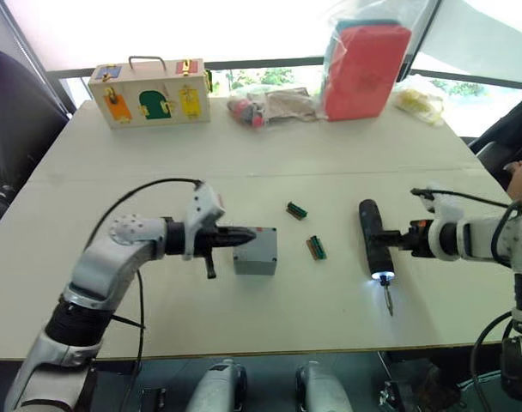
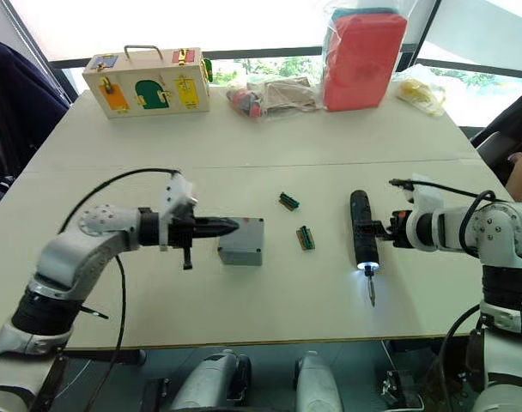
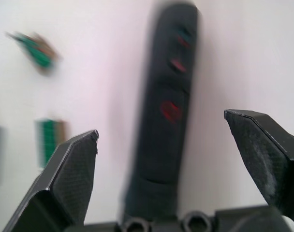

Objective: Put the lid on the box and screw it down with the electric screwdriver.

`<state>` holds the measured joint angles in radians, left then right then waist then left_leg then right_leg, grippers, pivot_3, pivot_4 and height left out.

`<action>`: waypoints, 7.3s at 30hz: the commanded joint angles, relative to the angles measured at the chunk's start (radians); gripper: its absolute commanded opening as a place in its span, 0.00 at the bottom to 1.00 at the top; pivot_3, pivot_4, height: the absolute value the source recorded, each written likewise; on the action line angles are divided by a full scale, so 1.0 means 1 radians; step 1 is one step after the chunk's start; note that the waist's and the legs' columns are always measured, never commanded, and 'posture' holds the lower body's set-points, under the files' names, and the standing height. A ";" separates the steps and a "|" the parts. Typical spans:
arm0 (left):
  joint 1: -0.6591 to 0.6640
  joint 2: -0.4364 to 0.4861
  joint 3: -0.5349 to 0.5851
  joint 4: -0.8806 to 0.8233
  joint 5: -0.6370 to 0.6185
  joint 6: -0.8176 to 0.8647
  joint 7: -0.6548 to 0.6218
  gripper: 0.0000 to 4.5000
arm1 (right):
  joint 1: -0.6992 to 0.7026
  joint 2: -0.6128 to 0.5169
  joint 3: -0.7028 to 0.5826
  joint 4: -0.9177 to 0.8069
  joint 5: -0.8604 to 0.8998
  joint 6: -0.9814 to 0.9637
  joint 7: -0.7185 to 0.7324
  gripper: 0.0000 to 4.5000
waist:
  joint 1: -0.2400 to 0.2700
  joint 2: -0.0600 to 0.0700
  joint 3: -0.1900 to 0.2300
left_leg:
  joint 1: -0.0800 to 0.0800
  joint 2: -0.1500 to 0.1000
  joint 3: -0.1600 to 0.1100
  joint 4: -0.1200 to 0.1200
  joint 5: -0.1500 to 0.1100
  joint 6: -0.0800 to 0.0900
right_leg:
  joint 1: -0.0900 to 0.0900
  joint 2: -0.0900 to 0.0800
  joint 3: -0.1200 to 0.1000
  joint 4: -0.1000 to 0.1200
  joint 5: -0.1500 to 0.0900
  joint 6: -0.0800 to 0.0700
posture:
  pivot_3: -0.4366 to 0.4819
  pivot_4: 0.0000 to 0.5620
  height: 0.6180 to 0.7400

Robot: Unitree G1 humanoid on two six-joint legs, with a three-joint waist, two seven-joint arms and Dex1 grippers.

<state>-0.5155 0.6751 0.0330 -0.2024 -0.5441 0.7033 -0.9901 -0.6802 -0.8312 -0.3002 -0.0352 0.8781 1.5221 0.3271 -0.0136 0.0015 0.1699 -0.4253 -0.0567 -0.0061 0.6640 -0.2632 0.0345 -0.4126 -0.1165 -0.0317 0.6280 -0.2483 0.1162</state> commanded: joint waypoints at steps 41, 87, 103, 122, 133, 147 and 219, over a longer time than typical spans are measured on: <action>-0.017 -0.161 -0.190 0.320 0.285 -0.284 0.078 0.00 | 0.339 0.275 0.540 -0.555 -0.258 -0.470 0.278 0.99 | 0.026 -0.004 0.002 | 0.000 -0.002 -0.002 0.002 0.001 -0.003 | 0.000 -0.002 0.000 0.001 0.001 0.001 | 0.48 0.27 1.00; 0.101 -0.114 -0.154 0.107 0.230 -0.164 0.078 0.00 | 0.241 0.214 0.616 -0.354 -0.541 -0.744 0.563 0.99 | 0.025 -0.005 0.002 | 0.000 -0.002 -0.002 0.002 0.002 -0.005 | 0.000 -0.002 0.000 0.002 0.001 0.001 | 0.48 0.27 1.00; -0.008 0.041 0.008 0.020 0.034 0.015 -0.017 0.00 | 0.057 0.242 0.358 0.000 -0.507 -0.870 0.515 0.99 | 0.024 -0.005 0.002 | 0.001 -0.002 -0.002 0.002 0.002 -0.005 | 0.001 -0.002 0.000 0.002 0.001 0.001 | 0.48 0.27 1.00; 0.029 0.041 0.006 -0.094 -0.018 0.093 0.052 0.00 | -0.147 0.455 0.416 0.630 -0.728 -1.251 0.445 0.38 | -0.001 -0.004 0.002 | 0.001 -0.002 -0.001 0.001 0.007 -0.012 | -0.001 0.000 0.002 0.003 0.001 0.001 | 0.48 0.27 1.00; 0.032 0.042 -0.005 -0.087 -0.014 0.080 0.058 0.00 | -0.182 0.482 0.397 0.717 -0.745 -1.292 0.440 0.38 | -0.002 -0.004 0.002 | 0.001 -0.002 -0.002 0.001 0.007 -0.013 | -0.001 0.000 0.002 0.003 0.001 0.001 | 0.48 0.27 1.00; 0.040 0.039 -0.018 -0.071 -0.003 0.056 0.058 0.00 | -0.156 0.479 0.400 0.670 -0.748 -1.294 0.473 0.01 | -0.002 -0.004 0.002 | 0.001 -0.002 -0.001 0.001 0.007 -0.013 | -0.001 0.000 0.002 0.003 0.001 0.001 | 0.48 0.27 1.00; 0.076 0.059 -0.035 -0.114 -0.046 0.077 0.035 0.00 | 0.092 0.365 0.421 -0.039 -0.571 -0.944 0.504 0.55 | 0.004 -0.004 0.002 | 0.000 -0.002 -0.002 0.000 0.007 -0.012 | -0.002 0.000 0.002 0.003 0.001 0.001 | 0.48 0.27 1.00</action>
<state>-0.4101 0.7359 -0.0162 -0.2910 -0.5792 0.7970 -0.9561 -0.5650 -0.4460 0.1750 -0.0342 0.2820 0.5619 0.8309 -0.0091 -0.0026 0.1719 -0.4250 -0.0588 -0.0076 0.6642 -0.2567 0.0223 -0.4141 -0.1167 -0.0297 0.6313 -0.2475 0.1169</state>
